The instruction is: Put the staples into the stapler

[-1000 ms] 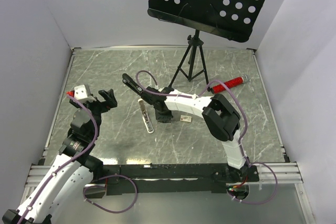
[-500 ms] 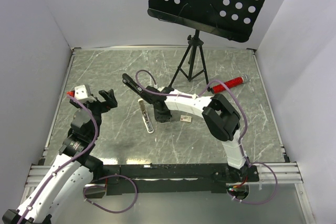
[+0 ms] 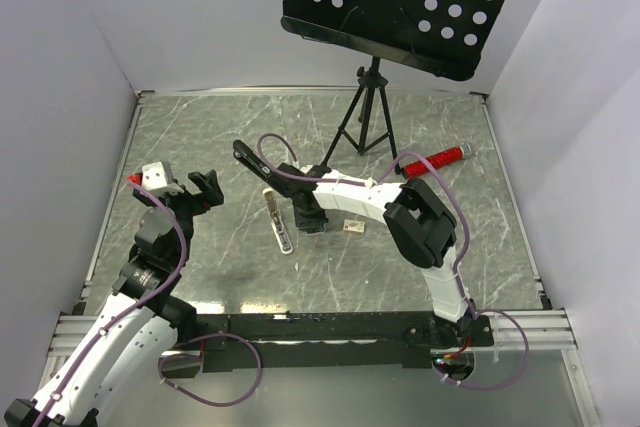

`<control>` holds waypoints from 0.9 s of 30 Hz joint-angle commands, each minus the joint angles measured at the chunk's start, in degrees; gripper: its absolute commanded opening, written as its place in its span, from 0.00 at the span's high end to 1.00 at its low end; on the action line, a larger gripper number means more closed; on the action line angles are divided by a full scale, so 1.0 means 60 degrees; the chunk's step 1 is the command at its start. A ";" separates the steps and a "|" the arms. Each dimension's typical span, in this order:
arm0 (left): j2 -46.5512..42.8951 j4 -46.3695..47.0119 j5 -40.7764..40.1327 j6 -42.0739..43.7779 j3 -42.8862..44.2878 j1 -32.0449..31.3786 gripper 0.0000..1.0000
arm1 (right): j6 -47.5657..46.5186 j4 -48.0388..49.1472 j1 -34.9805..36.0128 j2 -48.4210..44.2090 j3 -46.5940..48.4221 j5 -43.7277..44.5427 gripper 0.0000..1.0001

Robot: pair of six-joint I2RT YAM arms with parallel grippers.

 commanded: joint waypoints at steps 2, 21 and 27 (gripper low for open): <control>0.0020 0.0452 0.0103 0.0196 -0.0017 -0.0046 0.03 | -0.0662 -0.0189 -0.0047 0.0089 0.0076 0.0463 0.87; 0.0122 0.0408 0.0133 0.0196 -0.0002 -0.0031 0.03 | -0.3169 0.0705 -0.0047 -0.1435 -0.0730 0.0097 0.89; 0.0108 0.0408 0.0118 0.0211 -0.0017 -0.0046 0.03 | -0.3111 0.0470 -0.0033 -0.1582 -0.0568 0.0024 0.89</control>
